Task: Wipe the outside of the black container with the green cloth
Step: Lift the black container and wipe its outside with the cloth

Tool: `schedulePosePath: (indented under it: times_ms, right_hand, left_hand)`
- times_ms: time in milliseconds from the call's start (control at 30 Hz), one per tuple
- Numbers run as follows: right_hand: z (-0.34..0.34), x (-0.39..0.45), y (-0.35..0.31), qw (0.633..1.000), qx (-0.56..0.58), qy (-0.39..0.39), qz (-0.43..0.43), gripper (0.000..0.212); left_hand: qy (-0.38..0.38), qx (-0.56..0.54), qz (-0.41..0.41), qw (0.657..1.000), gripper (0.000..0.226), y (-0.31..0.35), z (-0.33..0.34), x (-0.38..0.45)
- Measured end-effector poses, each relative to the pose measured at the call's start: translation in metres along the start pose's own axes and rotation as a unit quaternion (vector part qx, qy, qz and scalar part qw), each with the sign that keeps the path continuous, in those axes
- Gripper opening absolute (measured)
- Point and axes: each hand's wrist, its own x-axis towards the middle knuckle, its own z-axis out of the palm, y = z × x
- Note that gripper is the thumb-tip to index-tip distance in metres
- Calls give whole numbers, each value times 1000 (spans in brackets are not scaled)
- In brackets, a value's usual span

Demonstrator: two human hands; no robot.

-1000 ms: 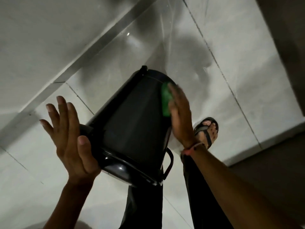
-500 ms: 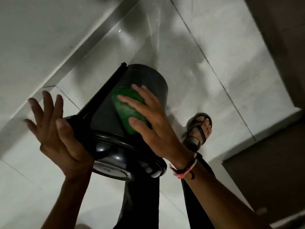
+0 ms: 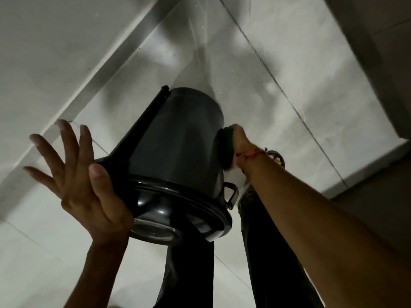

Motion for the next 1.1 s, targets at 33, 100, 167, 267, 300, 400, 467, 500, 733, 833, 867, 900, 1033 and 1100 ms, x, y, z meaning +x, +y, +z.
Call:
schedulePosePath:
  times_ms: [33,100,167,267,300,400,467,500,733,833,867,900,1033,1100]
  right_hand:
    - [7,-2,-10,1000,-13,2,-4,45]
    - [21,-9,-28,998,-60,12,-24,31]
    - [33,-20,-38,987,-125,16,-96,36]
    - [35,-60,-31,923,-261,-29,-282,27]
    - [33,-75,-27,906,-281,-54,-312,29]
    - [19,-114,-12,874,-292,-129,-366,46]
    - [3,-131,1,872,-256,-162,-385,47]
    - [-4,-134,7,885,-224,-154,-377,45]
    - [-22,-65,-10,988,-85,17,-127,32]
    - [-15,-62,-29,966,-127,41,-223,28]
    - [-11,-70,-32,941,-152,41,-299,32]
    - [-9,-85,-34,909,-181,21,-374,38]
    - [-2,-129,-9,809,-343,-119,-463,66]
    - [0,-142,28,761,-431,-174,-453,72]
  left_hand:
    - [8,2,6,1000,54,5,2,-5]
    - [22,-12,-8,1000,52,7,1,-8]
    - [34,-17,-15,999,50,0,1,-12]
    - [56,-37,-44,997,47,-2,4,-15]
    - [68,-40,-56,995,46,-1,7,-12]
    - [95,-33,-92,991,45,2,12,5]
    - [102,-50,-113,987,44,7,16,17]
    - [98,-61,-113,987,42,9,17,22]
    - [12,-56,39,998,50,35,17,7]
    - [-37,-87,143,985,50,35,10,-19]
    - [-53,-92,168,980,49,34,6,-30]
    - [-67,-89,174,978,47,33,5,-41]
    - [-63,-96,-111,987,68,22,0,-77]
    - [-69,-120,-205,969,74,19,3,-84]
